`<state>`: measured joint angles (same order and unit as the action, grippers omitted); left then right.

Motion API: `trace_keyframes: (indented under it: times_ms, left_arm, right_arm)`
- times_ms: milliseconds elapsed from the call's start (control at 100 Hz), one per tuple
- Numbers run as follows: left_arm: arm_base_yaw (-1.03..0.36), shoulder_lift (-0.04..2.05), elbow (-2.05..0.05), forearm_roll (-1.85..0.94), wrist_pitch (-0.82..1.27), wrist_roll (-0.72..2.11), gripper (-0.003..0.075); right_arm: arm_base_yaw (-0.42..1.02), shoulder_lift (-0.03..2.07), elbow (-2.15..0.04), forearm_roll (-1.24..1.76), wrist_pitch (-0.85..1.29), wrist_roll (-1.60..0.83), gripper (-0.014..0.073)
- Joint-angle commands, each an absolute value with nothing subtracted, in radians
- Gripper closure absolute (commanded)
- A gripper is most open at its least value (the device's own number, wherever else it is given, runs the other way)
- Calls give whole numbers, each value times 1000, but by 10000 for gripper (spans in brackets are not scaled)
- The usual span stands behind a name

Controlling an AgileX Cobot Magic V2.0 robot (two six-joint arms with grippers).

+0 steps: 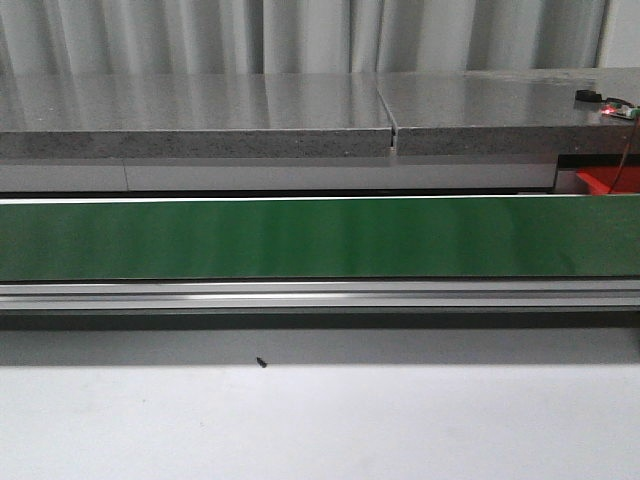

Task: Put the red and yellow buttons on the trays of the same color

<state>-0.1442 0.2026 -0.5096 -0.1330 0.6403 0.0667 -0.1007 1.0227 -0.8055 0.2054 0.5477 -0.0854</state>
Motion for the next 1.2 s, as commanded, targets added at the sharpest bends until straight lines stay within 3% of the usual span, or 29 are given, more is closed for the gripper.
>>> trace_keyframes:
  times_ms: [0,200,900,1190]
  left_arm:
    - [-152,215,-535,-147,568,60,739]
    - [-152,215,-535,-147,568,60,739]
    - [-152,215,-535,-147,568,60,739]
    - [-152,215,-535,-147,568,60,739]
  right_arm:
    - [-64,967,-821,60,506,81,652]
    - [27,832,-738,-150,457,200,652]
    - [40,345,-488,-101,463,199,652]
    - [40,301,-462,-101,471,199,652]
